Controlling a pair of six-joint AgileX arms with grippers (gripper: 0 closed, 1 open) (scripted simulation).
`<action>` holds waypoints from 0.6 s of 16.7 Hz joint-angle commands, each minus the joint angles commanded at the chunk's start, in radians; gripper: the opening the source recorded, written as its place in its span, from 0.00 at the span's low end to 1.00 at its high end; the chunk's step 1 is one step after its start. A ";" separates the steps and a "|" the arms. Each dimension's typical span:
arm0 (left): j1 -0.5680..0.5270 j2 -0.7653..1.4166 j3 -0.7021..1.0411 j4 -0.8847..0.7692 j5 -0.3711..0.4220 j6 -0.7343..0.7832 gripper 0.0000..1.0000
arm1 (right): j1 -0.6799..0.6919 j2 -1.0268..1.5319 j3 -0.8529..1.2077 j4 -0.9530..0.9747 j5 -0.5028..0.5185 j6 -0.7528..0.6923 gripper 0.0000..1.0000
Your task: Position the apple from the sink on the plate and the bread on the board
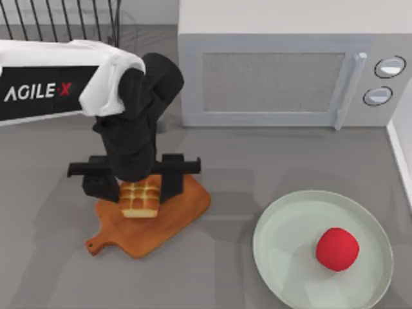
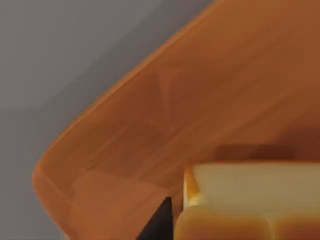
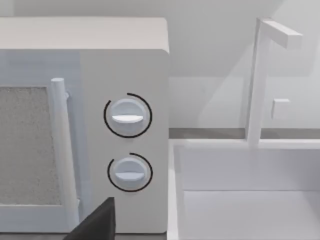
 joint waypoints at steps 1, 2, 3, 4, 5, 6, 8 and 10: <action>0.000 0.000 0.000 0.000 0.000 0.000 0.00 | 0.000 0.000 0.000 0.000 0.000 0.000 1.00; 0.000 0.000 0.000 0.000 0.000 0.000 0.00 | 0.000 0.000 0.000 0.000 0.000 0.000 1.00; 0.000 0.000 0.000 0.000 0.000 0.000 0.00 | 0.000 0.000 0.000 0.000 0.000 0.000 1.00; 0.000 0.000 0.000 0.000 0.000 0.000 0.08 | 0.000 0.000 0.000 0.000 0.000 0.000 1.00; 0.000 0.000 0.000 0.000 0.000 0.000 0.15 | 0.000 0.000 0.000 0.000 0.000 0.000 1.00; 0.000 0.000 0.000 0.000 0.000 0.000 0.23 | 0.000 0.000 0.000 0.000 0.000 0.000 1.00; 0.000 0.000 0.000 0.000 0.000 0.000 0.38 | 0.000 0.000 0.000 0.000 0.000 0.000 1.00; 0.000 0.000 0.000 0.000 0.000 0.000 0.53 | 0.000 0.000 0.000 0.000 0.000 0.000 1.00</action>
